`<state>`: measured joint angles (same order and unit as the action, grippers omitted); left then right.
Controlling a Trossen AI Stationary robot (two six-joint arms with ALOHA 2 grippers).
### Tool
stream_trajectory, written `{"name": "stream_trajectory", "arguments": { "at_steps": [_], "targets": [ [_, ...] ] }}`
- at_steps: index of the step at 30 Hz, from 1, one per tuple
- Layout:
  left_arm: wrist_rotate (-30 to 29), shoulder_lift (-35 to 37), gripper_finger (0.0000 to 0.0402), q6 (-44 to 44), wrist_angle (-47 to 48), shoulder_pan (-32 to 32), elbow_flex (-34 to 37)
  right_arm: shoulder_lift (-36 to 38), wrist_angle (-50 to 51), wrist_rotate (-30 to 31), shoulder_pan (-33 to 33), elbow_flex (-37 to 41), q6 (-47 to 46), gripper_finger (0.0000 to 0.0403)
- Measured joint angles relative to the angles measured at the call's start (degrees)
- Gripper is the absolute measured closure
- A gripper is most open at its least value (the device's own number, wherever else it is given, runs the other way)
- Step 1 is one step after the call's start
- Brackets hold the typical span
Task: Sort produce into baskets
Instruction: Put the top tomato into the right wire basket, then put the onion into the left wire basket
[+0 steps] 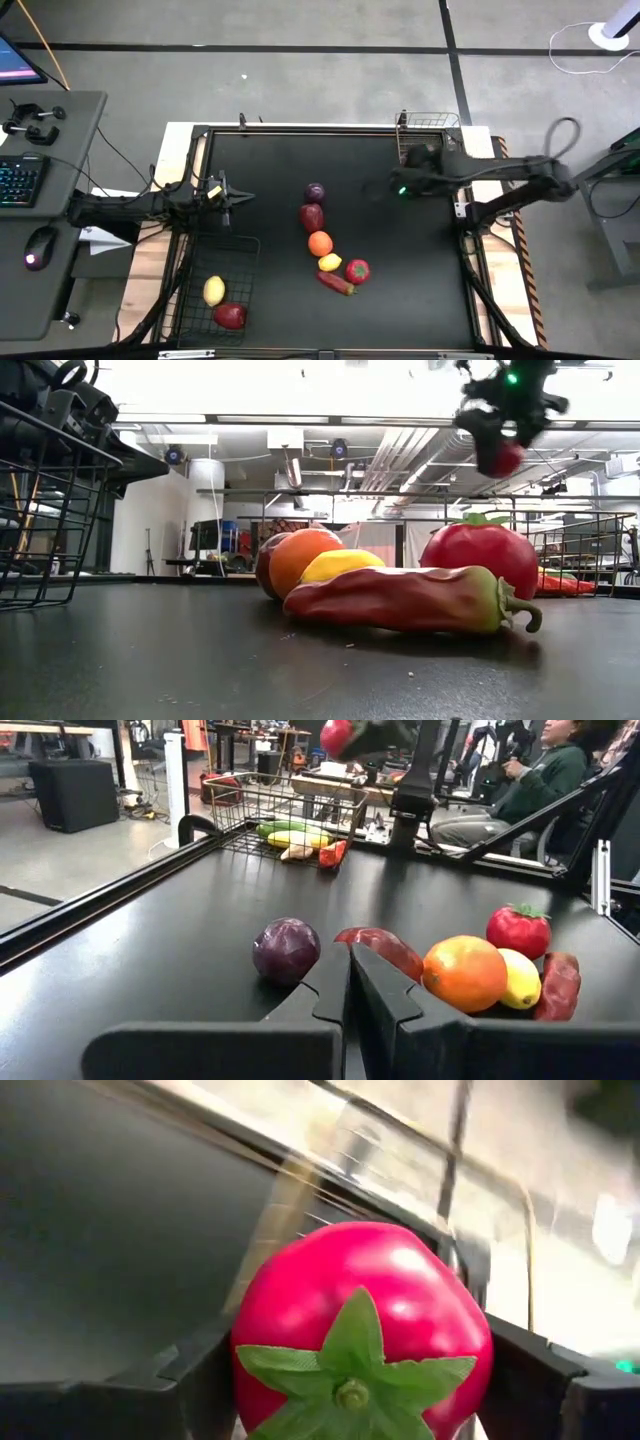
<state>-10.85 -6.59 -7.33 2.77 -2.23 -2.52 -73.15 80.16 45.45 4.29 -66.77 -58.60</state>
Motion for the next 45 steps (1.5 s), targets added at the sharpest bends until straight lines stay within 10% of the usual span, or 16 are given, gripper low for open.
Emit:
{"name": "stream_trajectory", "arguments": {
  "at_steps": [13, 35, 45],
  "targets": [
    [0.0, 0.0, 0.0401, 0.0, 0.0, 0.0, 0.0, 14.1, -8.3, -5.7, 15.3, 11.3, -16.0, 0.0099],
    [0.0, 0.0, 0.0401, 0.0, 0.0, 0.0, 0.0, 11.5, -15.5, -11.4, 23.1, 8.1, -6.8, 0.0015],
    [0.0, 0.0, 0.0401, 0.0, 0.0, 0.0, 0.0, 5.7, -38.4, -22.0, 18.9, 6.6, -3.1, 0.0015]
  ]
}}
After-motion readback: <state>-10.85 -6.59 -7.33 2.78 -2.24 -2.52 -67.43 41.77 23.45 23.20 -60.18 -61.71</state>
